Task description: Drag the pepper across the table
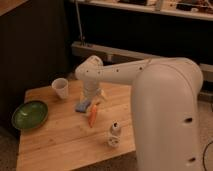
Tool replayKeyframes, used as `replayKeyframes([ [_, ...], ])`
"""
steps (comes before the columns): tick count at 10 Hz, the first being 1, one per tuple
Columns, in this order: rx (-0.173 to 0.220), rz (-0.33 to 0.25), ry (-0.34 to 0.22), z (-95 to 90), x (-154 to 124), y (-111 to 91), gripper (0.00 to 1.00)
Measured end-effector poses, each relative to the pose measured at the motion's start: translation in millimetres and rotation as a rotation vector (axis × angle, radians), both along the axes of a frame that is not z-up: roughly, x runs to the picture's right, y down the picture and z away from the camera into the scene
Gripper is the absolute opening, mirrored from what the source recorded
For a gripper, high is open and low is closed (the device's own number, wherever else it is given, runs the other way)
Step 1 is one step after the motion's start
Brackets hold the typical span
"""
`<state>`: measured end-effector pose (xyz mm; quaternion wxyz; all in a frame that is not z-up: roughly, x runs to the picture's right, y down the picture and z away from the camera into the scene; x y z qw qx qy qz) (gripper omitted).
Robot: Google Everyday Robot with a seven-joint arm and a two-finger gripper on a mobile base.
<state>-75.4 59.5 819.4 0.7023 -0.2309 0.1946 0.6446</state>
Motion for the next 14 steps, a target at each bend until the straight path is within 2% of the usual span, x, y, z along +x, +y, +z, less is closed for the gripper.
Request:
replayKeyframes([
  [1, -0.035, 0.007, 0.008, 6.6, 4.8, 2.6, 0.8],
  [3, -0.069, 0.025, -0.002, 9.2, 10.3, 7.9, 0.8],
  [5, -0.111, 0.046, -0.008, 20.7, 14.9, 25.9, 0.8],
  [7, -0.138, 0.075, -0.028, 34.5, 10.6, 43.2, 0.8],
  [10, -0.153, 0.177, -0.105, 44.3, 16.6, 51.5, 0.8],
  [11, -0.149, 0.184, -0.116, 44.7, 15.4, 53.0, 0.8],
  [13, -0.134, 0.144, -0.065, 44.1, 10.7, 53.8, 0.8],
  [14, -0.122, 0.096, -0.017, 44.2, 7.6, 54.9, 0.8],
])
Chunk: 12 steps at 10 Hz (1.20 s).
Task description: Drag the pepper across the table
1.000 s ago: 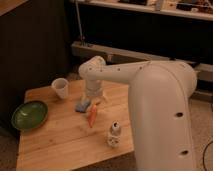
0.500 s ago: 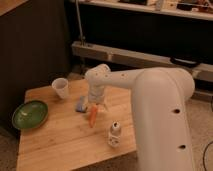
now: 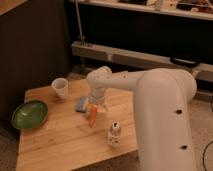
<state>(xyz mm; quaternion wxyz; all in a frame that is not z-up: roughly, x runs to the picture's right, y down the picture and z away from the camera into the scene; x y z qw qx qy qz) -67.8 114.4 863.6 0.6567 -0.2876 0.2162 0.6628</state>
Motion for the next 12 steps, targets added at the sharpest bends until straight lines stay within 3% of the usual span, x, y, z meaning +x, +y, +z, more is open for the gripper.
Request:
replayKeyframes([
  [3, 0.007, -0.074, 0.066, 6.6, -5.7, 4.7, 0.8],
  [5, -0.002, -0.065, 0.074, 14.4, -0.6, 10.1, 0.78],
  [8, -0.008, -0.046, 0.069, 16.5, 5.1, 11.6, 0.56],
  [12, -0.011, -0.057, 0.065, 17.2, 5.0, 13.7, 0.56],
])
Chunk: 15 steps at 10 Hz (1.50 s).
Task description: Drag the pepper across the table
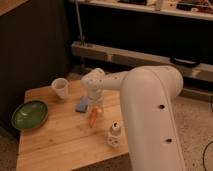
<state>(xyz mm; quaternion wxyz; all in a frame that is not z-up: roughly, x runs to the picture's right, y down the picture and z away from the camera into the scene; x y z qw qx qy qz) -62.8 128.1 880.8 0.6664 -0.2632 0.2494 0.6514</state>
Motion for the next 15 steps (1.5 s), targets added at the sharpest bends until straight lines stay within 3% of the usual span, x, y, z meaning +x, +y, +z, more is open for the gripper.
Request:
replayKeyframes([
  [8, 0.0, -0.046, -0.047, -3.0, -26.4, 7.6, 0.56],
  [15, -0.021, -0.049, -0.027, 4.1, -10.7, 15.2, 0.56],
])
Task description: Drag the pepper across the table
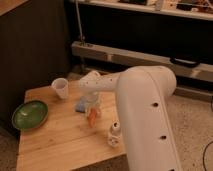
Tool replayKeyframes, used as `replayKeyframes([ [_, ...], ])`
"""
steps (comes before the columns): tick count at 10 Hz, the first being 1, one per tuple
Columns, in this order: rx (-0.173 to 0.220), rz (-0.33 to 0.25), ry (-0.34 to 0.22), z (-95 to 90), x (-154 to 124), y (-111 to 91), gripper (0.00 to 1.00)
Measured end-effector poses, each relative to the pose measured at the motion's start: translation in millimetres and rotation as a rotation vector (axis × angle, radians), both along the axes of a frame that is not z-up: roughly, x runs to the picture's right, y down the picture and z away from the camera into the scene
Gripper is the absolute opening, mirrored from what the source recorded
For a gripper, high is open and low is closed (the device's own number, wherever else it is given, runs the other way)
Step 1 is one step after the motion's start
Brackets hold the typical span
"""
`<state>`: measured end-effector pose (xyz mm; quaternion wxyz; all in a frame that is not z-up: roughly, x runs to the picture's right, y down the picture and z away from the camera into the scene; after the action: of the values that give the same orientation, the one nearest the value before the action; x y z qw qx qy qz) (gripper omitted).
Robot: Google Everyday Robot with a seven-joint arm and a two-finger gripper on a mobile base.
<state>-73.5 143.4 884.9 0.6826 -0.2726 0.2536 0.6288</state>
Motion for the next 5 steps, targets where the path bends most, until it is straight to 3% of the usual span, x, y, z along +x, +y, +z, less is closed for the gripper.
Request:
replayKeyframes([
  [5, 0.003, -0.013, 0.0, 0.0, -2.4, 1.0, 0.55],
])
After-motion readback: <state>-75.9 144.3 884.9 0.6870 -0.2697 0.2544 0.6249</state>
